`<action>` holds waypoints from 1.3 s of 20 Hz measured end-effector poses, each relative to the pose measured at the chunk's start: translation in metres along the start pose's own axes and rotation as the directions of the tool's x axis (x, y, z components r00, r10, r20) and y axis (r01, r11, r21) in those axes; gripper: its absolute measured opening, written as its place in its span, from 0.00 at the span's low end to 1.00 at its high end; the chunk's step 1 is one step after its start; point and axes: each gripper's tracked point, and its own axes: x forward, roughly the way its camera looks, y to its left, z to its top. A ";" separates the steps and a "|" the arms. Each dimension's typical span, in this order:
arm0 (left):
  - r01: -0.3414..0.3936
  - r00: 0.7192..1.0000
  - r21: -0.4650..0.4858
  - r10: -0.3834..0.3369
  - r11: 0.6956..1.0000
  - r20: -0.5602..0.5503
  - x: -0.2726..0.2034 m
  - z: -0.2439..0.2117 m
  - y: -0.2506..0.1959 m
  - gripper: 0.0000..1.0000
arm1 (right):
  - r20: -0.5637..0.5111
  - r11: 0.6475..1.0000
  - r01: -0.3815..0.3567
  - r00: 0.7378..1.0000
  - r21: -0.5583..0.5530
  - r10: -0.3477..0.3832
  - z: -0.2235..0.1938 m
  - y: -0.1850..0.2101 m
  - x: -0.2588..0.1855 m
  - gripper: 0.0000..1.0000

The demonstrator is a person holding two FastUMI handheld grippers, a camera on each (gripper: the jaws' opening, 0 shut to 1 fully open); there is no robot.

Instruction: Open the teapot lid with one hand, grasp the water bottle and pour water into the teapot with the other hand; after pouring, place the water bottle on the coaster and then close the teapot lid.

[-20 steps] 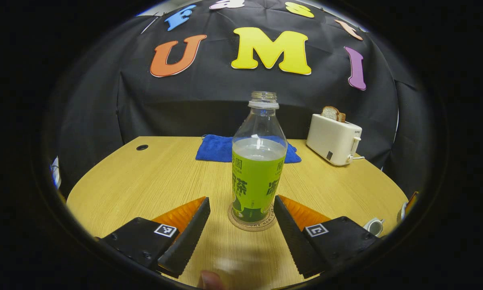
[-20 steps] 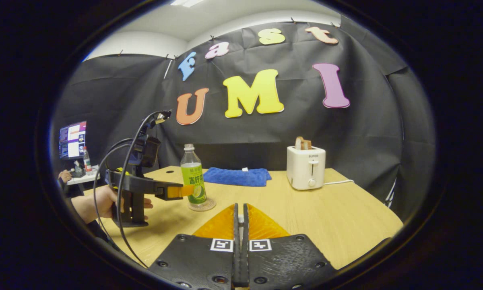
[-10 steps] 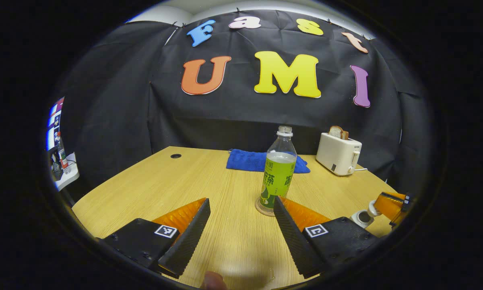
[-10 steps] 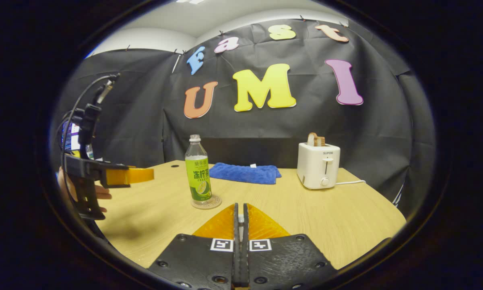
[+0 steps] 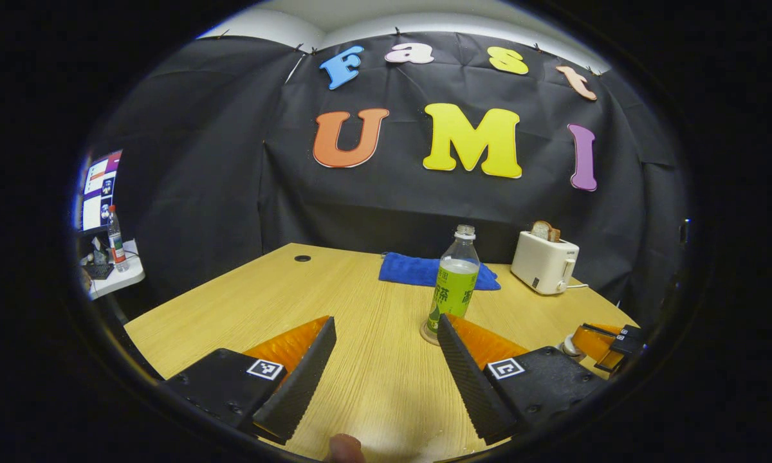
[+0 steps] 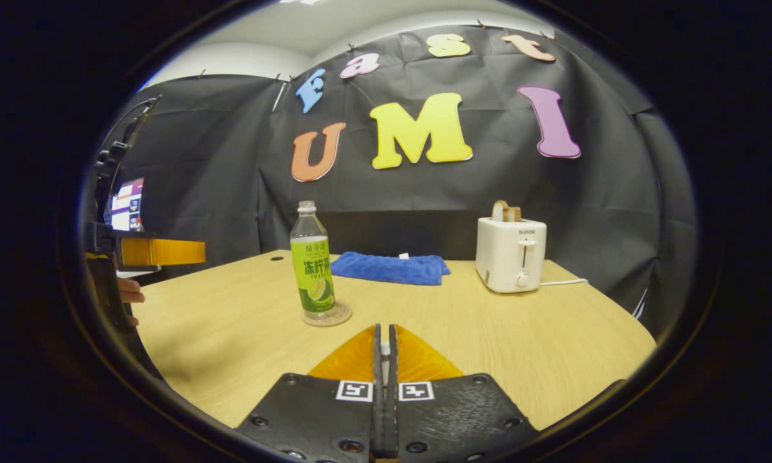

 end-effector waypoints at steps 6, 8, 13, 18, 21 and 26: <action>0.015 1.000 0.009 -0.015 1.000 -0.001 -0.003 0.000 -0.009 0.99 | -0.009 1.000 -0.004 1.000 0.009 0.005 -0.007 0.001 -0.001 0.00; 0.014 1.000 0.019 -0.014 1.000 0.003 -0.003 0.001 -0.011 0.99 | -0.018 1.000 -0.003 1.000 0.019 0.004 -0.011 0.000 0.000 0.00; 0.014 1.000 0.029 -0.014 0.999 0.024 -0.011 0.007 -0.017 0.99 | 0.019 1.000 0.003 1.000 0.003 -0.003 0.001 0.000 -0.004 0.06; 0.025 0.997 0.026 -0.027 0.999 0.069 -0.026 0.013 -0.034 0.99 | 0.138 0.998 0.044 0.989 0.051 -0.050 0.037 -0.014 -0.028 0.37; 0.041 0.993 0.048 -0.046 0.998 0.111 -0.037 0.020 -0.050 0.99 | 0.181 0.995 0.091 0.979 0.046 -0.098 0.060 -0.028 -0.051 0.73; 0.098 0.981 0.077 -0.109 0.992 0.160 -0.056 0.024 -0.087 0.99 | 0.242 0.988 0.150 0.958 0.027 -0.152 0.082 -0.031 -0.091 0.92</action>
